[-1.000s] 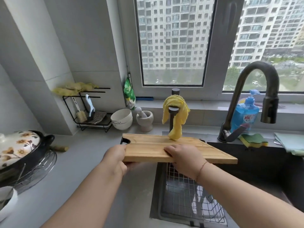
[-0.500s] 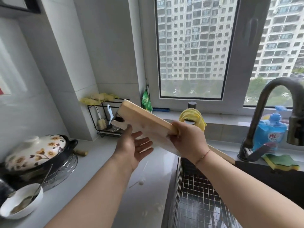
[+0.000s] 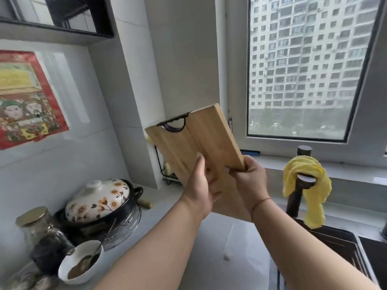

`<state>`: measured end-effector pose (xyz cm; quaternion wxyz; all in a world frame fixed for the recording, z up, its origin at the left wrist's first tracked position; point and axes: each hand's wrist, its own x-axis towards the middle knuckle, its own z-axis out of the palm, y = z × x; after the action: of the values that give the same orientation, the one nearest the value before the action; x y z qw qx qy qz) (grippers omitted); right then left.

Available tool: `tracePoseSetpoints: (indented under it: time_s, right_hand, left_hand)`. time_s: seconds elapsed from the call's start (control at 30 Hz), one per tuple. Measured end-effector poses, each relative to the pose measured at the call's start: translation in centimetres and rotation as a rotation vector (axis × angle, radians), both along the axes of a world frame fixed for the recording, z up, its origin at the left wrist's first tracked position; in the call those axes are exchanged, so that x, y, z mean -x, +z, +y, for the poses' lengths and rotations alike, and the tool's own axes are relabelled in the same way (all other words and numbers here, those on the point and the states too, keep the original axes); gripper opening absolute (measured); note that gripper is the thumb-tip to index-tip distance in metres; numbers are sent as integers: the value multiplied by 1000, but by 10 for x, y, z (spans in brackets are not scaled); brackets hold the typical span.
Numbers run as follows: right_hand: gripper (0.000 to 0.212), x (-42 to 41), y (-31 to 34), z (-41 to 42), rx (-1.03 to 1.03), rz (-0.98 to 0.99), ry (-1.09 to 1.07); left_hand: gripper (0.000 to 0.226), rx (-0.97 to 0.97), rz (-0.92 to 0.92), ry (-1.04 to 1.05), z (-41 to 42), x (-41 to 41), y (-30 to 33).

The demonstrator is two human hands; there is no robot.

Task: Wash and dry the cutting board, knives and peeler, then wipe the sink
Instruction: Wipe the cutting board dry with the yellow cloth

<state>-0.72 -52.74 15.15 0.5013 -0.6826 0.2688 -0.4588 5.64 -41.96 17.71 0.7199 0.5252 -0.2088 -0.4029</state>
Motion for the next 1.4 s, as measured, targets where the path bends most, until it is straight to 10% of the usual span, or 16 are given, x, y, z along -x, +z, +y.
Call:
tracePoseSetpoints:
  time_s: [0.47, 0.93, 1.4]
  right_hand:
    - [17, -202, -38, 31, -324, -186, 174]
    - [20, -307, -76, 14, -432, -156, 274]
    - [20, -379, -101, 6, -465, -183, 319]
  left_hand:
    - [93, -81, -259, 182, 13, -189, -57]
    - [70, -203, -254, 279, -1, -287, -81]
    - [134, -245, -258, 305, -12, -346, -93]
